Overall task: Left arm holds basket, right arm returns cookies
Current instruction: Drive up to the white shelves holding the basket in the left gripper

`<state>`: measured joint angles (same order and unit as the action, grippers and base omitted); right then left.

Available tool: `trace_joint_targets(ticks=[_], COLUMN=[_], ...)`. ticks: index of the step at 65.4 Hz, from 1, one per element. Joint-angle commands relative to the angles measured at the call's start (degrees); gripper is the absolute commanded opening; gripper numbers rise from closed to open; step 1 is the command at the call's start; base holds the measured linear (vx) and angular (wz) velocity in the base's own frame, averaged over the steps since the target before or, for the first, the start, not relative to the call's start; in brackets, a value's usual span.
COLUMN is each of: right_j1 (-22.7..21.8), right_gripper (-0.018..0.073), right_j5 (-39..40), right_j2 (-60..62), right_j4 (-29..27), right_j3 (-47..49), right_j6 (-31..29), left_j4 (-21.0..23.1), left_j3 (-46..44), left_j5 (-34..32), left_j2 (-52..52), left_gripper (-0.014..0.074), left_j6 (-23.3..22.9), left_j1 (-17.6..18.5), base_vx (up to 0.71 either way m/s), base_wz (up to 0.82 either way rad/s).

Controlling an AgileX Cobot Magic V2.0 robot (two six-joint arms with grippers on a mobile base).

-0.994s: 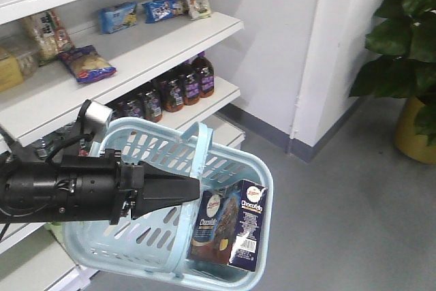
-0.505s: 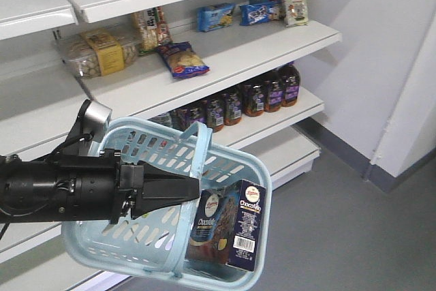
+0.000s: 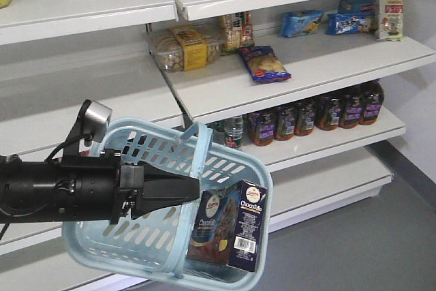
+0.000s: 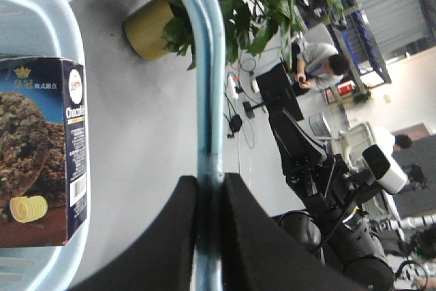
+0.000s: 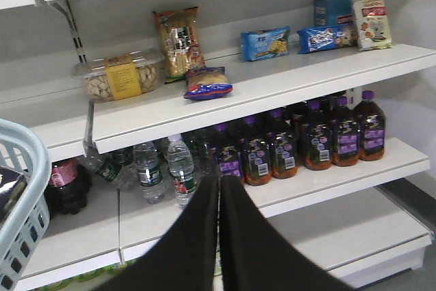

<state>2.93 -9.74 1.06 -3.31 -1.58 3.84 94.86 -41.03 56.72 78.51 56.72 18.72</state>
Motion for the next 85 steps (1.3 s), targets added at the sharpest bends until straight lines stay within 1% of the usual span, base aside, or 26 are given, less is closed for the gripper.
trace_joint_targets(ticks=[1,33,66,85], right_j1=[-0.01,-0.01,-0.01,-0.01], right_gripper=[-0.0008,-0.0008,-0.0008,-0.0008], right_j5=[4.19,4.19,4.19,4.19], right_j2=[0.2,0.2,0.2,0.2], right_j4=[0.15,0.15,0.15,0.15], right_j3=[-1.14,-1.14,-1.14,-1.14], right_j6=[-0.09,-0.09,-0.09,-0.09], left_j4=[6.74,6.74,6.74,6.74], left_j3=[-1.7,-1.7,-1.7,-1.7], left_j5=[3.28,3.28,3.28,3.28], left_j2=[-1.82,-1.82,-1.82,-1.82], left_gripper=[-0.0007,-0.0007,-0.0006,-0.0006], left_j6=[1.08,1.08,1.08,1.08], left_j1=[0.27,0.27,0.27,0.27], base_vx=[0.02,0.05,0.1,0.09], base_wz=[0.34,0.29,0.38,0.2])
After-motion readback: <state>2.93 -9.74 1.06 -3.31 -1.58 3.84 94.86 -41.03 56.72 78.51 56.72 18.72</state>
